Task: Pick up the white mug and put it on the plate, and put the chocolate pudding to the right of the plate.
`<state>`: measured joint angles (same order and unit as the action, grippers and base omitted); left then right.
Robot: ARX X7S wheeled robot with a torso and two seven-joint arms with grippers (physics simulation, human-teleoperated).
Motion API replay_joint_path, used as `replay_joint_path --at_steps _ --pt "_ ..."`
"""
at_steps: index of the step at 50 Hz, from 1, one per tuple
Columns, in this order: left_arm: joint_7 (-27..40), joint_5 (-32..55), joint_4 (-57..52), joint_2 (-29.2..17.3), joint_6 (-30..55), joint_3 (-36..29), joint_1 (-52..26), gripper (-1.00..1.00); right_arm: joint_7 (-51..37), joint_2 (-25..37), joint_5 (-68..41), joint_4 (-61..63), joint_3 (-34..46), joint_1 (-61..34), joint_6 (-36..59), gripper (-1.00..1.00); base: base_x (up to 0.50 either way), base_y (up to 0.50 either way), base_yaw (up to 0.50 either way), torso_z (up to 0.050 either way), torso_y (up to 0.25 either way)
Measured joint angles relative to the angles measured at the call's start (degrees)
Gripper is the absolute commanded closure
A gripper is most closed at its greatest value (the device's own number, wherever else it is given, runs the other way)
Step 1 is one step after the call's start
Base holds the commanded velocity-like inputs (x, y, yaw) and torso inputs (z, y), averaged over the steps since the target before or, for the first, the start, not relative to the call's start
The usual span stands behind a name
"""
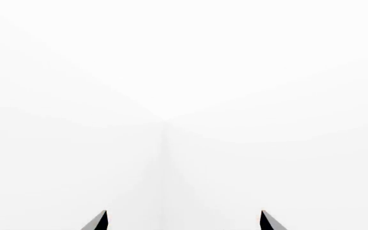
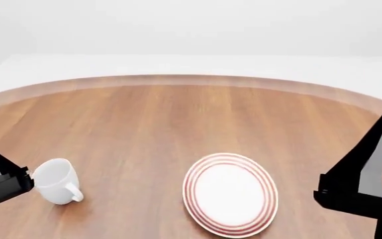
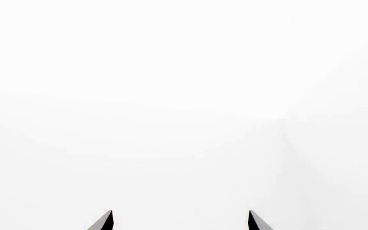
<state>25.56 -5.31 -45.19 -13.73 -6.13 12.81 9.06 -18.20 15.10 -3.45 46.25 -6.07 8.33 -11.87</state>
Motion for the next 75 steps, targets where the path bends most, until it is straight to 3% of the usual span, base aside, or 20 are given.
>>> replay_joint_path --at_steps 18,42,48,63,75 --pt "-0.9 2.6 1.0 -0.8 1.2 -1.4 0.0 -1.0 -0.8 -0.1 2.3 -0.5 0.6 0.2 -0.9 -1.0 0.0 0.19 0.0 0.0 0.0" --pt "-2.3 5.6 2.6 -1.7 2.7 -3.6 0.1 -1.0 -1.9 0.3 2.8 -0.9 0.7 0.3 -1.3 -1.0 0.0 0.0 0.0 0.0 -0.191" --pt "-1.9 5.8 0.3 -1.0 12.4 -6.1 -3.2 -1.0 -2.0 0.4 2.9 -0.7 0.8 0.3 -0.7 -1.0 0.0 0.0 0.0 0.0 0.0" --pt "2.7 5.5 -6.5 5.4 48.5 -16.7 -19.3 -1.0 -2.3 0.8 2.4 -1.0 1.1 0.4 -0.1 -1.0 0.0 0.0 0.0 0.0 0.0" --pt "7.6 4.8 -5.6 9.9 64.2 -22.5 -29.9 -1.0 -2.5 1.1 2.2 -1.3 1.6 0.4 -0.1 -1.0 0.0 0.0 0.0 0.0 0.0"
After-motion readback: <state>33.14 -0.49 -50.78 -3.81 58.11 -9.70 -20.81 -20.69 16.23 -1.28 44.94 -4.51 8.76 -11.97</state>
